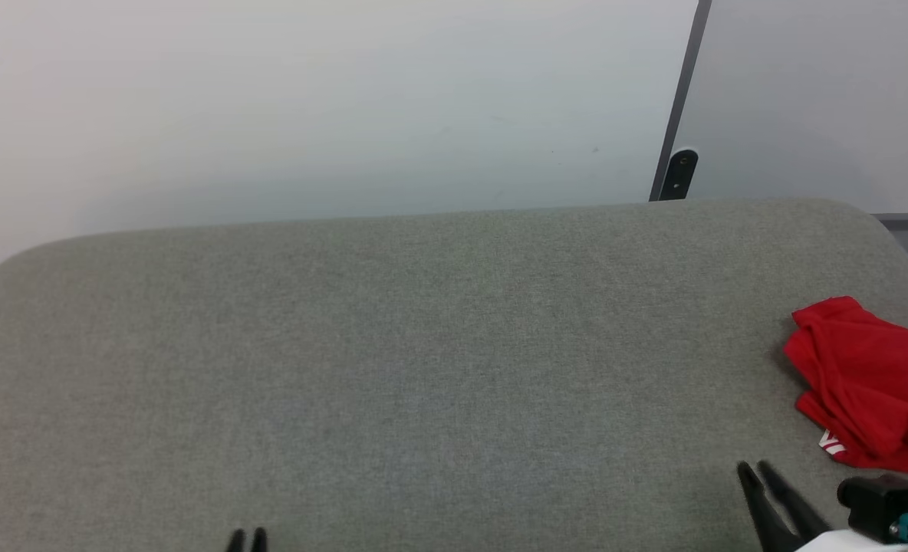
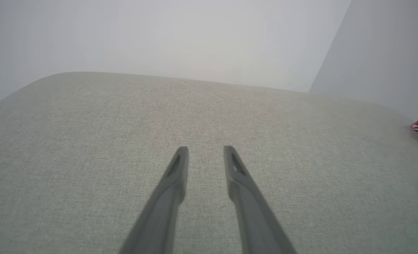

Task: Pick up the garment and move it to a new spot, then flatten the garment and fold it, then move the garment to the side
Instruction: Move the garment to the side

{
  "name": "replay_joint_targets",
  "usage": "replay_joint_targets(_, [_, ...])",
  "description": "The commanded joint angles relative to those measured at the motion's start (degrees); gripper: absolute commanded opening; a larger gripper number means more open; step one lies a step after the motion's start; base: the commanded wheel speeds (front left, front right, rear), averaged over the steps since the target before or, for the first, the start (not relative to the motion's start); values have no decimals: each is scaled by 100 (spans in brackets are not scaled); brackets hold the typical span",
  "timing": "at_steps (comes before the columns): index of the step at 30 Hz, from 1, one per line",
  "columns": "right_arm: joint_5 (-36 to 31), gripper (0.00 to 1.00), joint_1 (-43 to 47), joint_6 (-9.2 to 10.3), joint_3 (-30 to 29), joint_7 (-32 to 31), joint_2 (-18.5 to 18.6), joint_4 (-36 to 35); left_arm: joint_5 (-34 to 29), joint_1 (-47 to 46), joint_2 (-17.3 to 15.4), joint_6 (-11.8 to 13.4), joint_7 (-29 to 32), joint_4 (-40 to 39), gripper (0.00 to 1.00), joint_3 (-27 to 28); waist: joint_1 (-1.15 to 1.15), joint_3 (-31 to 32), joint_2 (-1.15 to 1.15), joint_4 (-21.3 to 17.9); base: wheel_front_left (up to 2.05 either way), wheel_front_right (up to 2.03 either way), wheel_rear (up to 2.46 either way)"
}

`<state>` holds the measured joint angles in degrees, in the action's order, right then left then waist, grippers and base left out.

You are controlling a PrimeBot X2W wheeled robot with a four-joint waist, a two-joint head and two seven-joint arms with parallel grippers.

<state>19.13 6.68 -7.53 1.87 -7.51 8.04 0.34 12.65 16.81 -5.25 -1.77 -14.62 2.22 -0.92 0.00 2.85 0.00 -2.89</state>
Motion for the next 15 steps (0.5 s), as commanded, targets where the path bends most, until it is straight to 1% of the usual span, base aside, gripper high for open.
replay_joint_targets(1, [13, 0, 13, 0, 5, -7, -5, 59, 15, -3, 10, -1, 5, 54, 0, -8, 0, 0, 0, 0, 0, 0, 0])
replay_joint_targets(15, [1371, 0, -244, 1, -161, 9, -99, 299, 1513, -441, 38, -109, 382, 266, 0, 116, 0, -34, 0, 33, 0, 0, 0])
